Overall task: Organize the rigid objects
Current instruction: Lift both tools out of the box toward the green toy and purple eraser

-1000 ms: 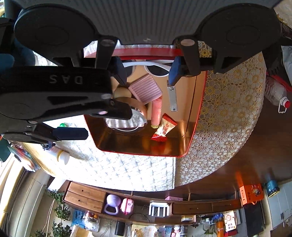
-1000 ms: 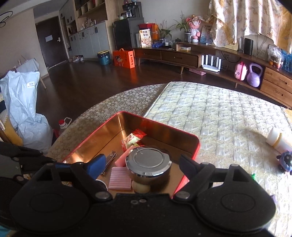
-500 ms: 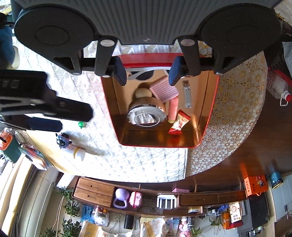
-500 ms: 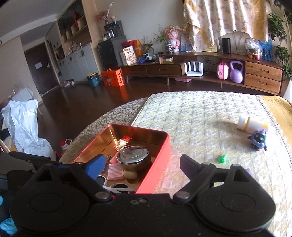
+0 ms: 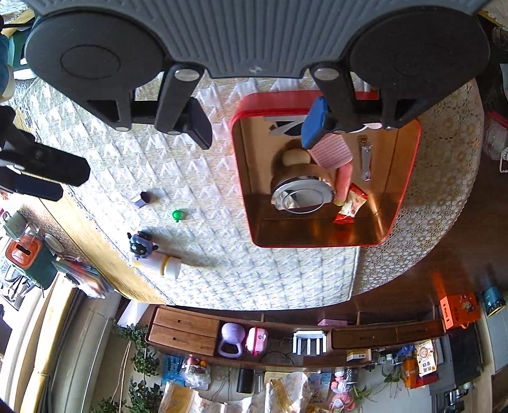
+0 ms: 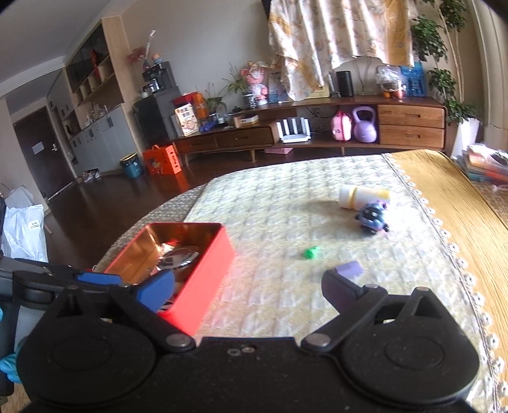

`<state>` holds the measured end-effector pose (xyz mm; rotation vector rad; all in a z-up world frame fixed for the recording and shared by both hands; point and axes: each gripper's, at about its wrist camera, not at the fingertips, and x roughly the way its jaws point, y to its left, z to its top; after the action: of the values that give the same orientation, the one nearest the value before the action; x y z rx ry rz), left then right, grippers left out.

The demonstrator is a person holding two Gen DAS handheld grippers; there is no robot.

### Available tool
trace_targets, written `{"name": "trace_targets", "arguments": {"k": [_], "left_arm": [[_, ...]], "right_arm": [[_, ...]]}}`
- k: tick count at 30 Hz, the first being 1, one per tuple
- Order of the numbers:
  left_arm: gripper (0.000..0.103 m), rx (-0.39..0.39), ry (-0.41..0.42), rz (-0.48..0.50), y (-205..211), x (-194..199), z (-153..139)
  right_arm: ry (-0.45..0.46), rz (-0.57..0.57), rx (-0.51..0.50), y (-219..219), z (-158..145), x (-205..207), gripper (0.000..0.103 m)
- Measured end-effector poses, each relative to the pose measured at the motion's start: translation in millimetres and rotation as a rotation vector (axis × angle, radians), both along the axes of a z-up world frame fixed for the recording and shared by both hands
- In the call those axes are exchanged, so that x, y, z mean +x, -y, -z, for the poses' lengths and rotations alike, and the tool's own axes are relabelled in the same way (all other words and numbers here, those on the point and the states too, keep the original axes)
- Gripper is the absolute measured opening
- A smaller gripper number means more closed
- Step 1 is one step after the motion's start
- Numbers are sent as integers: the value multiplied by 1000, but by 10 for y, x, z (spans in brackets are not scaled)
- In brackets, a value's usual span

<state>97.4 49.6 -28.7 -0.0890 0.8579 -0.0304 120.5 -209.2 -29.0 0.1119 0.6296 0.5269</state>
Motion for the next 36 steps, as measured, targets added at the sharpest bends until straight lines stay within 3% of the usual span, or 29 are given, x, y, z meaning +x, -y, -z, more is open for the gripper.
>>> {"name": "trace_targets", "arguments": {"k": [3, 6, 23, 32, 36], "left_arm": [[68, -1, 3, 8, 96, 41, -11], [78, -8, 6, 9, 174, 106, -17], [79, 36, 36, 46, 772, 854, 39], [79, 58, 21, 113, 1061, 1284, 254], [79, 24, -21, 121, 1112, 1474, 401]], "right_arm": [[-11, 21, 9, 110, 63, 7, 99], [-12, 31, 4, 186, 131, 10, 99], [-8, 30, -92, 376, 422, 323, 100], [-10, 18, -133, 394, 607, 594, 95], [-23, 26, -133, 412, 707, 744, 91]]}}
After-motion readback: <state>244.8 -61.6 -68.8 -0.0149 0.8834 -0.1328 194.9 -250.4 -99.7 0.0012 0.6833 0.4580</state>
